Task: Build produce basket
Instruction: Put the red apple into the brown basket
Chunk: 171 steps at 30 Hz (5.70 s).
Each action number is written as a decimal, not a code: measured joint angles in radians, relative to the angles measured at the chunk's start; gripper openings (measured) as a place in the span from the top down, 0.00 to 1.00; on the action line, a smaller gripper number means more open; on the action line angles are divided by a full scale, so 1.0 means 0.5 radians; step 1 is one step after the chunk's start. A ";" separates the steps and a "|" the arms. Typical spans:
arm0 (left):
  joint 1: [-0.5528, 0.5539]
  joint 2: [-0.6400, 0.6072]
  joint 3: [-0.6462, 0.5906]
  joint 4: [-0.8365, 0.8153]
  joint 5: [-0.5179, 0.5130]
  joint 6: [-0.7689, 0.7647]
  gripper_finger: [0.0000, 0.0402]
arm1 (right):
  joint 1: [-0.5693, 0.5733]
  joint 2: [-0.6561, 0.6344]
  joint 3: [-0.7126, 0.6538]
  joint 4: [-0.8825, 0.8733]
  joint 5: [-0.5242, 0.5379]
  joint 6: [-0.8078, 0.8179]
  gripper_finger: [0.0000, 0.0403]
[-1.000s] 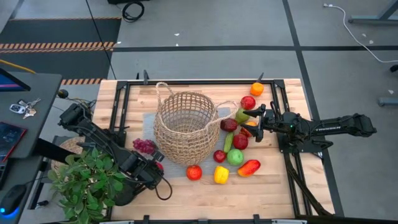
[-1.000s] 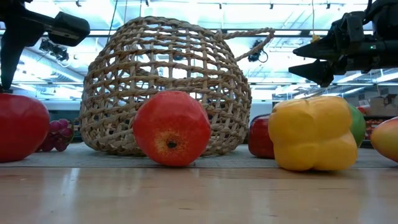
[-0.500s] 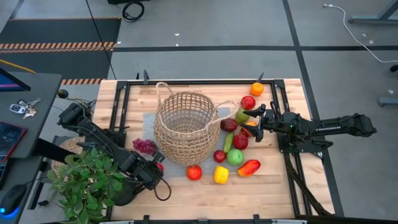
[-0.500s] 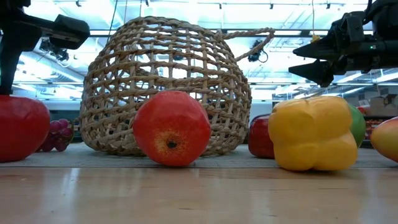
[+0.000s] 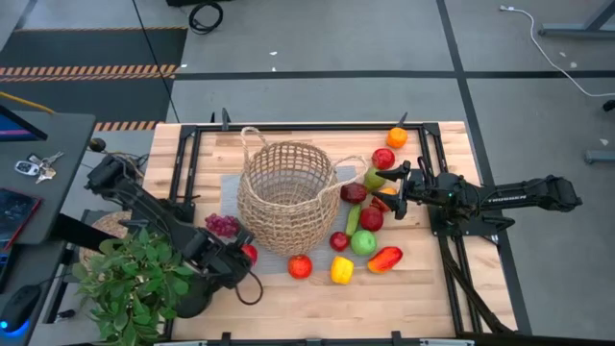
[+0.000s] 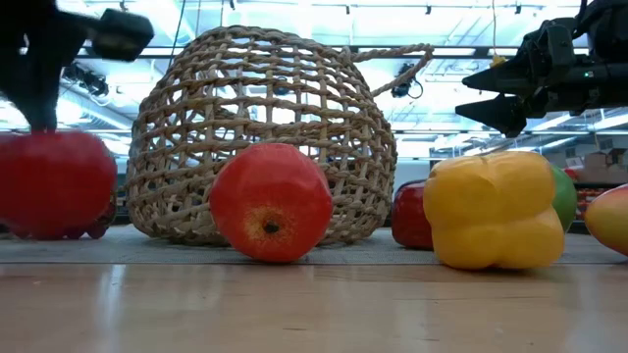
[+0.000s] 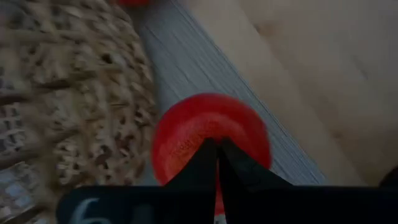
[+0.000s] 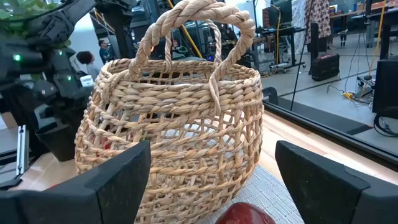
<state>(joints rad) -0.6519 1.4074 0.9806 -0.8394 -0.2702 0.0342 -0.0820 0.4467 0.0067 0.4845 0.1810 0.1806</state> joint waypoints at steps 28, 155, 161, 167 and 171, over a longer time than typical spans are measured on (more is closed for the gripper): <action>0.598 -0.989 0.007 1.075 -0.080 0.002 0.98 | 0.000 0.000 0.001 0.000 0.001 0.000 0.14; 1.426 -0.576 0.395 1.535 0.633 -1.095 0.95 | 0.000 0.000 0.000 0.000 0.000 0.000 0.14; 1.491 -0.577 0.395 1.814 0.736 -1.094 0.94 | 0.000 0.000 0.001 0.000 0.001 0.000 0.14; 1.549 -0.577 0.395 2.050 0.835 -1.047 0.97 | 0.000 0.000 0.001 0.001 0.000 0.000 0.14; 1.578 -0.577 0.395 2.139 0.841 -1.032 0.96 | 0.000 0.000 0.001 0.000 0.000 0.000 0.14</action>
<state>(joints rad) 0.1373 1.1187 1.1782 0.2300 0.1504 -0.4819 -0.0820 0.4466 0.0071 0.4847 0.1810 0.1806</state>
